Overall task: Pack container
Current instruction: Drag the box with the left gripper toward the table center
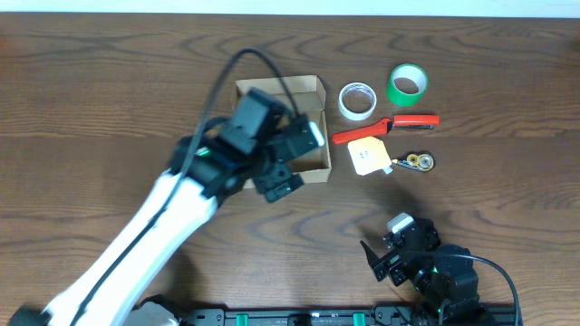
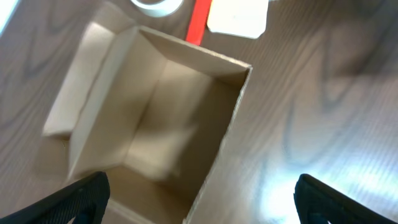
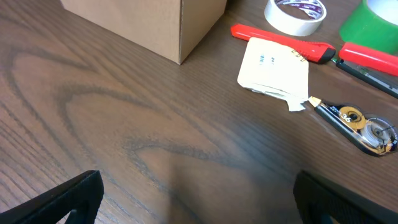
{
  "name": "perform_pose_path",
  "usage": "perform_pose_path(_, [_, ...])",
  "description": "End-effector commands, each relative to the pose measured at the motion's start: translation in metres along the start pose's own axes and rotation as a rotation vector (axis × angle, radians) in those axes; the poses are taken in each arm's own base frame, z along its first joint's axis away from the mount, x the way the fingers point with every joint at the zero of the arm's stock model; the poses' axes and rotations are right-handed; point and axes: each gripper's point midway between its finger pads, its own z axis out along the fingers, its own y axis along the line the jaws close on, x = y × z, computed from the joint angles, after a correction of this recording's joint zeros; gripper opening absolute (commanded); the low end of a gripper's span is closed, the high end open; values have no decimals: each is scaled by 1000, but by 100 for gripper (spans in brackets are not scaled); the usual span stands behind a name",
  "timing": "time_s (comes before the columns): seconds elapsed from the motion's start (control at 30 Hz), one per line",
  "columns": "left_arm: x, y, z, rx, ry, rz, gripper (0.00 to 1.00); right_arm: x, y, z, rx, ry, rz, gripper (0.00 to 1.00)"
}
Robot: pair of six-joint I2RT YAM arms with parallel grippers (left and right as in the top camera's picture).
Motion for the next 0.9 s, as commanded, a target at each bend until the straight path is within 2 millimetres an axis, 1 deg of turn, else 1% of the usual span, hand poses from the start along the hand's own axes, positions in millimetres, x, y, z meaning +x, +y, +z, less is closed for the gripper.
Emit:
perform_pose_path(0.0, [4,1,-30,29,-52,-145,95,0,1,0,0,-2,-18,99])
perform_pose_path(0.07, [11,0,-47,62,-81,-214,95,0,1,0,0,-2,-18,99])
perform_pose_path(0.17, [26,5,-66,106,-102,-315,95,0,1,0,0,-2,-18,99])
perform_pose_path(0.27, [43,7,-72,135,-72,-394,95,0,1,0,0,-2,-18,99])
perform_pose_path(0.37, [59,-3,-74,167,-13,-400,95,0,1,0,0,-2,-18,99])
perform_pose_path(0.43, [62,-8,-74,184,7,-397,95,0,1,0,0,-2,-18,99])
perform_pose_path(0.53, [64,-10,-75,189,17,-402,95,0,1,0,0,-2,-18,99])
perform_pose_path(0.87, [65,-8,-74,181,20,-400,95,0,1,0,0,-2,-18,99])
